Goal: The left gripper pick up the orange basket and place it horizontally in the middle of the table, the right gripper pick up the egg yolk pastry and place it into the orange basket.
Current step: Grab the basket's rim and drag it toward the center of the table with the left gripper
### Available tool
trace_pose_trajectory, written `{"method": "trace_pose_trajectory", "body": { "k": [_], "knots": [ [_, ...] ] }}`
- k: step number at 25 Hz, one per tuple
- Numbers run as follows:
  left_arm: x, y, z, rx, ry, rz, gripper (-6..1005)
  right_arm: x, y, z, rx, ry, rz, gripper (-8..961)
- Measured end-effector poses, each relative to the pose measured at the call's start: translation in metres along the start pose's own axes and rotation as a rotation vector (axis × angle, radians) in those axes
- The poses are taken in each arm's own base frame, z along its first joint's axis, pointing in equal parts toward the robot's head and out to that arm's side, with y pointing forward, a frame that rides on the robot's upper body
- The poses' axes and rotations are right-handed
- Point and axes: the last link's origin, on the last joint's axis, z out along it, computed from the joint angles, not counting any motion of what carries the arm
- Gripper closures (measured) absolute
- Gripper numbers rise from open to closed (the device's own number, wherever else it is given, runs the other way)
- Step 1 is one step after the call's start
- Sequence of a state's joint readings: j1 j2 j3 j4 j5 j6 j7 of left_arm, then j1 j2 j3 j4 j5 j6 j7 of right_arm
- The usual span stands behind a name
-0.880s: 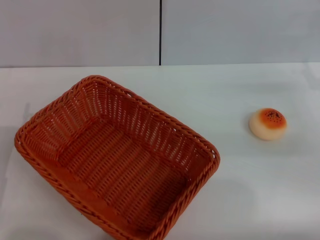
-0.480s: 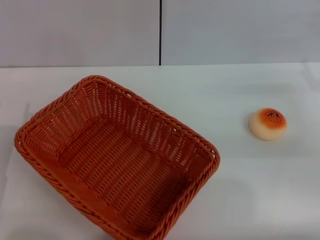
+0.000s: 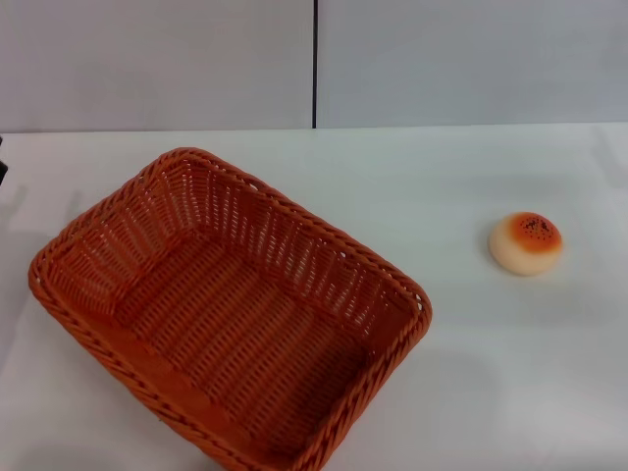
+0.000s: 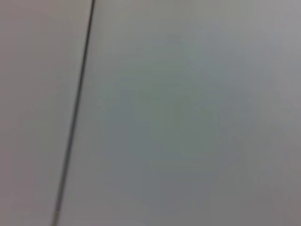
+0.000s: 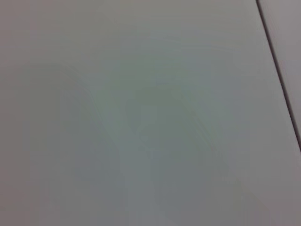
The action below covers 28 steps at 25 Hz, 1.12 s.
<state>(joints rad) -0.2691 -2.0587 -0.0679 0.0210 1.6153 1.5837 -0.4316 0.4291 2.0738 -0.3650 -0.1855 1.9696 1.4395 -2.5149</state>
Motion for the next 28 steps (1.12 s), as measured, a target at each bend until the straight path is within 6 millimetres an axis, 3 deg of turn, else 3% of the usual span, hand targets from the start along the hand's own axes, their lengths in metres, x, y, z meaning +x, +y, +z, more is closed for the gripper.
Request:
{"method": "trace_pose_trajectory", "body": {
  "k": [3,5,11,14,20,24,25,28],
  "knots": [
    [0.005,-0.006,0.005,-0.040,-0.008,-0.024,276,0.000,-0.002,-0.005,0.008,0.001,0.000,268],
    [0.023,-0.026,0.015,-0.107,-0.024,-0.097,276,0.001,-0.004,-0.012,0.029,-0.003,0.005,268],
    [0.052,-0.046,0.034,-0.218,-0.106,-0.142,277,0.002,-0.007,-0.021,0.048,0.003,0.006,268],
    [0.093,-0.056,0.059,-0.328,-0.241,-0.104,277,0.001,-0.008,-0.027,0.053,-0.004,0.007,268],
    [0.143,-0.043,0.078,-0.454,-0.466,0.032,276,-0.001,-0.010,-0.031,0.064,-0.020,0.010,268],
    [0.151,-0.038,0.081,-0.472,-0.551,0.079,276,-0.001,-0.009,-0.031,0.062,-0.023,0.012,268],
    [0.156,-0.029,0.085,-0.482,-0.680,0.135,276,-0.001,-0.009,-0.030,0.061,-0.024,0.012,268],
    [0.159,-0.015,0.089,-0.493,-0.781,0.195,276,-0.001,-0.009,-0.030,0.061,-0.023,0.013,268]
  ]
}}
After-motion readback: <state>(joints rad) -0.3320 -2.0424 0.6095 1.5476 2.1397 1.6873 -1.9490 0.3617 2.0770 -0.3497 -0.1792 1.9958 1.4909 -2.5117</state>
